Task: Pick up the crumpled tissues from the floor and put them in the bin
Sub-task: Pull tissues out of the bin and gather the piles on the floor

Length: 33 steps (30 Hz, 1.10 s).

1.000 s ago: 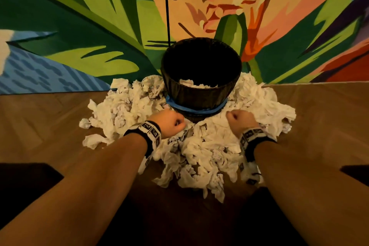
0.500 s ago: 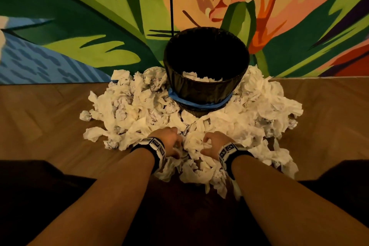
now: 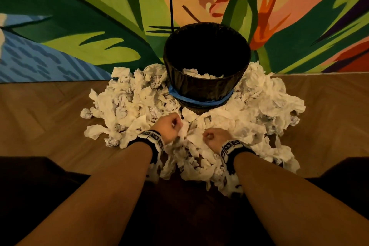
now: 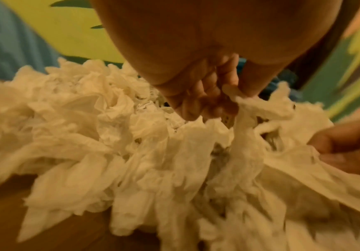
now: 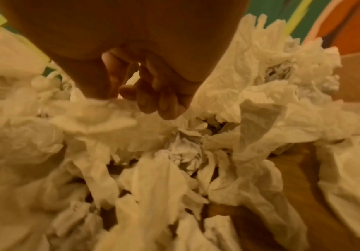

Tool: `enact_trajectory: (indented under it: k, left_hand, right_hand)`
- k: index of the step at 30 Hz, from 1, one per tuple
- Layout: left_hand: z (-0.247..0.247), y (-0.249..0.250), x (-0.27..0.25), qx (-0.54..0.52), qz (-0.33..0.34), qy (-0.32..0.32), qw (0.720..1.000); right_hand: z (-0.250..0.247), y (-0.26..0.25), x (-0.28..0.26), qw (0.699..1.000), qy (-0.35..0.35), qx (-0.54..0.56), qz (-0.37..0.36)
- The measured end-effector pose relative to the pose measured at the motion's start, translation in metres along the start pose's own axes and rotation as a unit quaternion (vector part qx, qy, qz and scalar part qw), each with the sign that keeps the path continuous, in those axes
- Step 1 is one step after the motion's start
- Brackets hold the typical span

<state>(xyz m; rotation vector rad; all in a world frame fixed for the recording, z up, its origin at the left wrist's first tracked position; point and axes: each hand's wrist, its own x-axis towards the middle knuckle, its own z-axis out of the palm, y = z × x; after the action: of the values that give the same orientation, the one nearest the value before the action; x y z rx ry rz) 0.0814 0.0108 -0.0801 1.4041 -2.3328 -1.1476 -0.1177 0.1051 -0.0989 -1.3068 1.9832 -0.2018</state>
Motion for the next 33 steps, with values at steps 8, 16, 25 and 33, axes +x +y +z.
enact_trajectory:
  k: [8,16,25,33]
  left_hand:
    - [-0.014,0.014,0.007,-0.142,-0.069,0.152,0.976]
    - [-0.015,-0.005,0.007,-0.074,-0.110,0.142,0.981]
    - [-0.008,-0.009,-0.008,0.175,-0.059,-0.100,0.978]
    - [-0.004,-0.008,-0.006,0.377,-0.062,-0.178,0.907]
  right_hand:
    - [-0.015,-0.016,0.008,0.875,0.094,0.452,0.143]
    - [-0.024,0.001,0.013,0.909,0.181,0.341,0.157]
    - [-0.010,0.002,0.004,0.966,0.090,0.219,0.099]
    - [0.003,0.001,-0.007,0.971,-0.011,0.216,0.097]
